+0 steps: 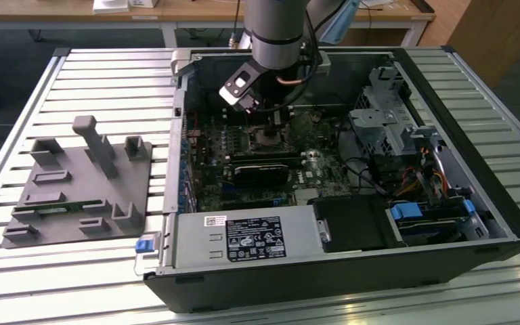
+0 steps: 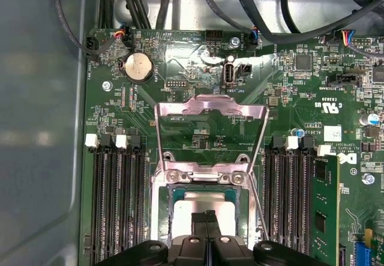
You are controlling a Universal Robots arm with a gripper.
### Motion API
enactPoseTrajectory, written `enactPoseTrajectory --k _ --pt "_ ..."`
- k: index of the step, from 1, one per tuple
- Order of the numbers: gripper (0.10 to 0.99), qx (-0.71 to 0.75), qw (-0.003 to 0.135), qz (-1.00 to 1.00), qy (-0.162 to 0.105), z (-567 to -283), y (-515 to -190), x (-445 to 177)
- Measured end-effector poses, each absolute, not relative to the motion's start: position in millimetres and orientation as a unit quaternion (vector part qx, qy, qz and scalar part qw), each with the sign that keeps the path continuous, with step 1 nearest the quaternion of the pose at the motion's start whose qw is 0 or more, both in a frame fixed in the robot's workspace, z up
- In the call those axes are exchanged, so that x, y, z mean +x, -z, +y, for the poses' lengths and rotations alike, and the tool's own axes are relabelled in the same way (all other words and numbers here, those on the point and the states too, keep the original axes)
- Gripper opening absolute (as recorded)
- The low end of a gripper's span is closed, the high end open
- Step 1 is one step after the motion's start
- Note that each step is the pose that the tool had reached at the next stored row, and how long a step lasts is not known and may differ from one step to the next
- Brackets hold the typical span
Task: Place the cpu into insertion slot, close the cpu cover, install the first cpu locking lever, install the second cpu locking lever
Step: 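Place the cpu into insertion slot, then close the cpu cover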
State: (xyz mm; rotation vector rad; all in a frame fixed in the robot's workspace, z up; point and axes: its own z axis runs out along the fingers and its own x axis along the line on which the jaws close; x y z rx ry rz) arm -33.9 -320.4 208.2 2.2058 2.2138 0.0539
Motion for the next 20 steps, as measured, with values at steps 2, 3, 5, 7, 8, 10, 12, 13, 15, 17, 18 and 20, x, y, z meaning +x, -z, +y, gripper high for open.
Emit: enactPoseTrajectory --k 2,3,5,7,8,10,12,13,15,17,18,20 --pt "0.106 0.706 0.008 0.708 -0.017 -320.3 -208.5 -33.9" --pt "0.106 0.706 0.008 0.708 -0.017 -320.3 -208.7 -33.9" --pt "0.106 0.706 0.008 0.708 -0.017 -320.4 -209.5 -34.0" --pt "0.106 0.706 0.008 0.708 -0.017 -320.4 -210.4 -34.0" --pt "0.106 0.706 0.008 0.708 -0.017 -320.3 -210.5 -33.9" --pt "0.106 0.706 0.008 0.708 -0.017 -320.4 -211.0 -33.9" --pt "0.106 0.706 0.008 0.708 -0.017 -320.4 -211.8 -34.0" --pt "0.106 0.706 0.008 0.708 -0.017 -320.4 -212.1 -33.9" --pt "0.106 0.706 0.008 0.708 -0.017 -320.3 -212.4 -33.9" --pt "0.106 0.706 0.008 0.708 -0.017 -320.4 -213.2 -34.0" --pt "0.106 0.706 0.008 0.708 -0.017 -320.4 -213.7 -34.0" --pt "0.106 0.706 0.008 0.708 -0.017 -320.4 -215.4 -34.0"
